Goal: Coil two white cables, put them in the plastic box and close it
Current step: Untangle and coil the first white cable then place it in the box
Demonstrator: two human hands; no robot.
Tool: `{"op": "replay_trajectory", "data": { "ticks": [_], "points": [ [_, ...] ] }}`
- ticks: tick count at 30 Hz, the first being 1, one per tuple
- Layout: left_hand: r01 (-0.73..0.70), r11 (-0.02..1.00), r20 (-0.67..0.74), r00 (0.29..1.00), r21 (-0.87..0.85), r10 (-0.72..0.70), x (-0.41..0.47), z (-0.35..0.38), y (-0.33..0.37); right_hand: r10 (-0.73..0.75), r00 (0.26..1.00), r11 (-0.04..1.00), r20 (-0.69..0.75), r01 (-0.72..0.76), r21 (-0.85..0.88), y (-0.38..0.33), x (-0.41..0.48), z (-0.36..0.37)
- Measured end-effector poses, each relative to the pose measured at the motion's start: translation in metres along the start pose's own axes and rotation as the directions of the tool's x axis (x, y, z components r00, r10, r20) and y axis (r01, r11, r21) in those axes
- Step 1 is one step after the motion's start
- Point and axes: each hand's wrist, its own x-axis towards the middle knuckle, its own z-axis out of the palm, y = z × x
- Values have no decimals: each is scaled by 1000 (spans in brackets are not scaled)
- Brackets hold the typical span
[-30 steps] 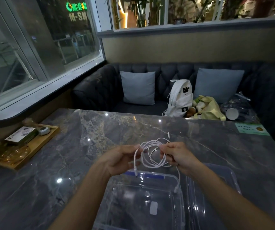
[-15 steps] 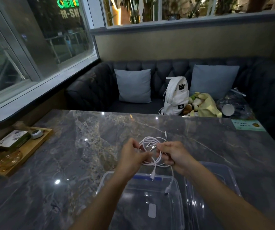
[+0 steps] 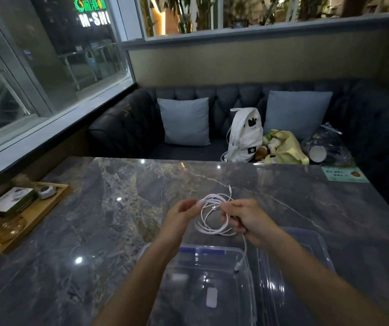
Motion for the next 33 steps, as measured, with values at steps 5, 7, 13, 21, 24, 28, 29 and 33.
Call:
{"op": "replay_trajectory", "data": {
  "ticks": [5,7,13,21,24,28,29,33],
  "points": [
    [-325,738,110,939,592,326,-7,-15,1,13,999,999,-36,-11,39,0,-2,-18],
    [-374,673,119,911,638,394,-12,-17,7,12,1000,998,-24,-11,55,0,-4,-19],
    [-341,576,83,900,743,427,-7,-36,13,4,998,1000,64,-3,-15,-1,-10,-12],
    [-202,806,-76,953,556,292,-14,-39,3,-366,923,794,122,378,-477,-5,-8,-12],
    [-68,958,-243,960,280,140,-19,-40,2,-606,706,340,366,646,-684,-7,-11,-15],
    [460,885,94,887,-76,-453,-24,-32,3,-640,345,-269,687,736,-621,-5,-15,-8],
    [513,853,202,849,-95,-489,-24,-30,3,-625,312,-337,715,718,-609,-4,-16,-7],
    [547,809,321,822,-213,-471,-25,-18,6,-626,259,-458,736,642,-615,6,-19,-7]
  ]
}}
